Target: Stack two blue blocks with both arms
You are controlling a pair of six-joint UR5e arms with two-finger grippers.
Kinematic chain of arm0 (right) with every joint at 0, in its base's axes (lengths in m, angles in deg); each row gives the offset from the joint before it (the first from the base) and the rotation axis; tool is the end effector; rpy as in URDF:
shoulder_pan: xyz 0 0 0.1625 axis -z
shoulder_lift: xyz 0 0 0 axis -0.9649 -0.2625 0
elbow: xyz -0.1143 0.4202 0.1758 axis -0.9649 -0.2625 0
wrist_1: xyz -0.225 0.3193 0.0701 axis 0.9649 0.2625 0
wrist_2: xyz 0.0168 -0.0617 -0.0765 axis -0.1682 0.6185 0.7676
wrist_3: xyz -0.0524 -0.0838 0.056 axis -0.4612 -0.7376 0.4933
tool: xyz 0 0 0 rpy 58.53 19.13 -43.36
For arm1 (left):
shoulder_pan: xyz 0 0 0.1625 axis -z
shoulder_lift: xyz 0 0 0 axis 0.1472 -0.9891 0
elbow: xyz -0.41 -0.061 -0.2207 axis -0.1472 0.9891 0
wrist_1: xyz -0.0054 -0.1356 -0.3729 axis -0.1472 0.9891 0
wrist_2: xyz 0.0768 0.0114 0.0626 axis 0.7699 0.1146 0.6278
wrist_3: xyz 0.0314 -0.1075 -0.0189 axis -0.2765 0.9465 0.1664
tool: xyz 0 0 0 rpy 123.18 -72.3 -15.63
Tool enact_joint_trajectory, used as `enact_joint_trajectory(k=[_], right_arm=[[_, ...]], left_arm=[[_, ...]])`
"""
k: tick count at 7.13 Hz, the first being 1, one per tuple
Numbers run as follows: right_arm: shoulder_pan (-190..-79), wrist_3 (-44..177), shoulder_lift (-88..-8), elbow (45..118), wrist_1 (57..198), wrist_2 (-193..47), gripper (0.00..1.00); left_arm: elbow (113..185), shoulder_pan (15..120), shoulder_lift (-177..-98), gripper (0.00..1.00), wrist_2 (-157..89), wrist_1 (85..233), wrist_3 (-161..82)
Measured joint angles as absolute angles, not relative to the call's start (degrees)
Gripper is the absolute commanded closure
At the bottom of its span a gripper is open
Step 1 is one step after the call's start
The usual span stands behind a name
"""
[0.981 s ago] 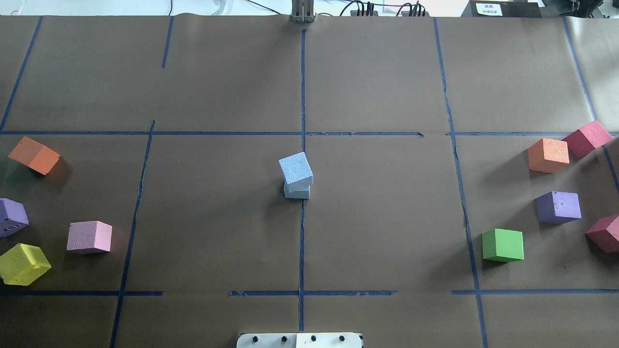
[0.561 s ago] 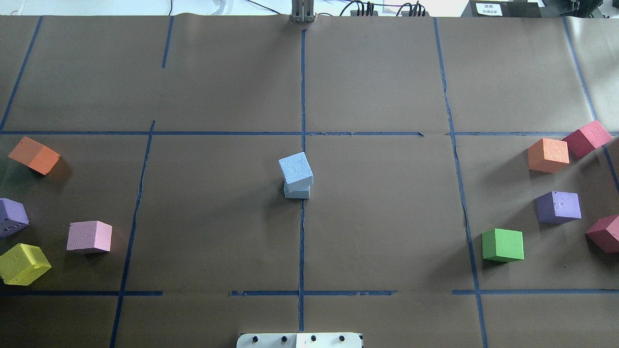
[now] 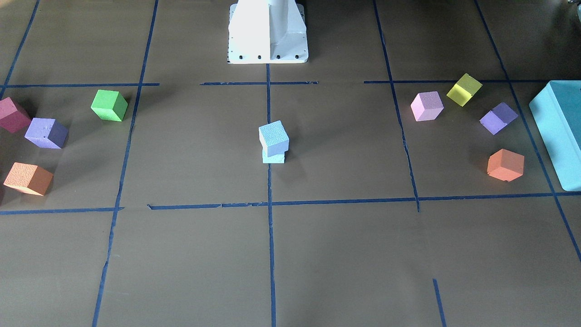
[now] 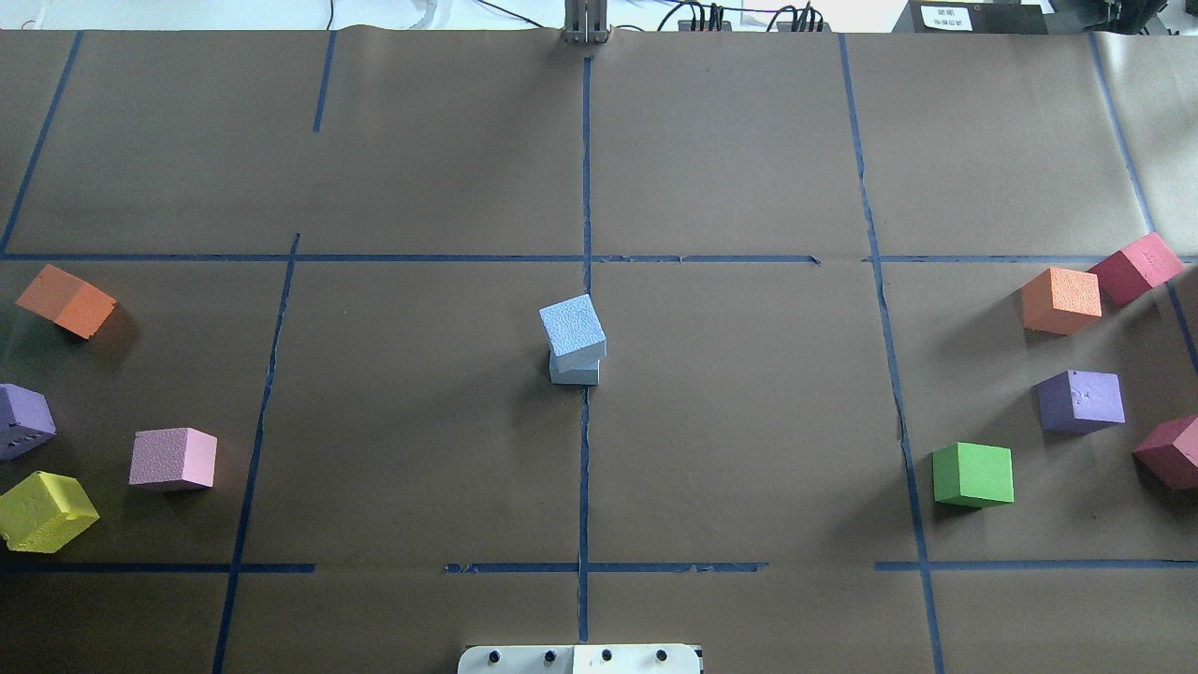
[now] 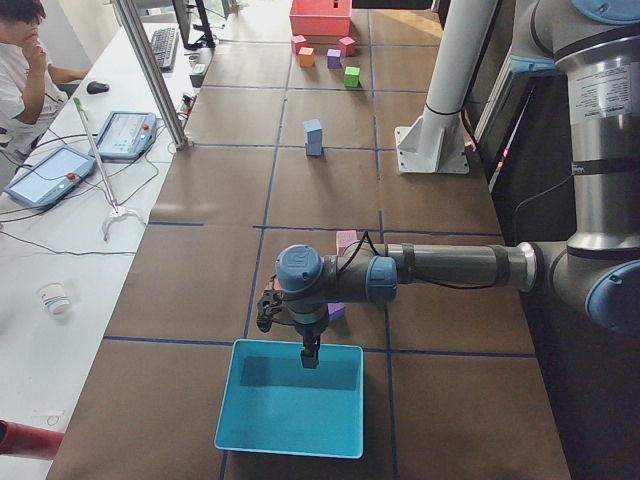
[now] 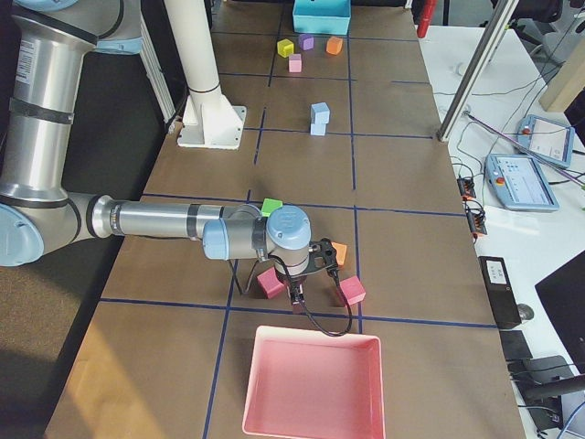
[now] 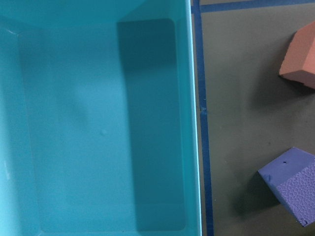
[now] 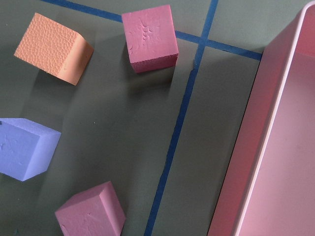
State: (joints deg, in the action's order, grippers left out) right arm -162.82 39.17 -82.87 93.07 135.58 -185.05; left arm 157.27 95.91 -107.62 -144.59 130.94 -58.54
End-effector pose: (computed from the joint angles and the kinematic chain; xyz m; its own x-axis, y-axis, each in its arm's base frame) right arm 0.0410 -0.3607 0.6930 0.6884 -0.2684 0.6738 0.1689 0.9628 0.2110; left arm -0.0398 -0.3861 0.7216 0.7361 0.0675 -0.6735 -0.0966 0.9953 -0.0059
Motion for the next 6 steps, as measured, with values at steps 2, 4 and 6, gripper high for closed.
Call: enact_joint_trajectory(k=[2,4,6], right_arm=[[-162.5,39.3,-82.9,93.1,135.6,-185.1,0.00],[-162.3,39.3,-82.9,93.1,135.6,-185.1,0.00],[-162.1,39.3,-82.9,93.1,135.6,-185.2,0.00]], left_arm=[[156.9,96.0,-107.6,0.00,-144.5,130.9,-58.5],[156.9,96.0,-107.6,0.00,-144.5,130.9,-58.5],[156.9,96.0,-107.4,0.00,-144.6,130.9,-58.5]])
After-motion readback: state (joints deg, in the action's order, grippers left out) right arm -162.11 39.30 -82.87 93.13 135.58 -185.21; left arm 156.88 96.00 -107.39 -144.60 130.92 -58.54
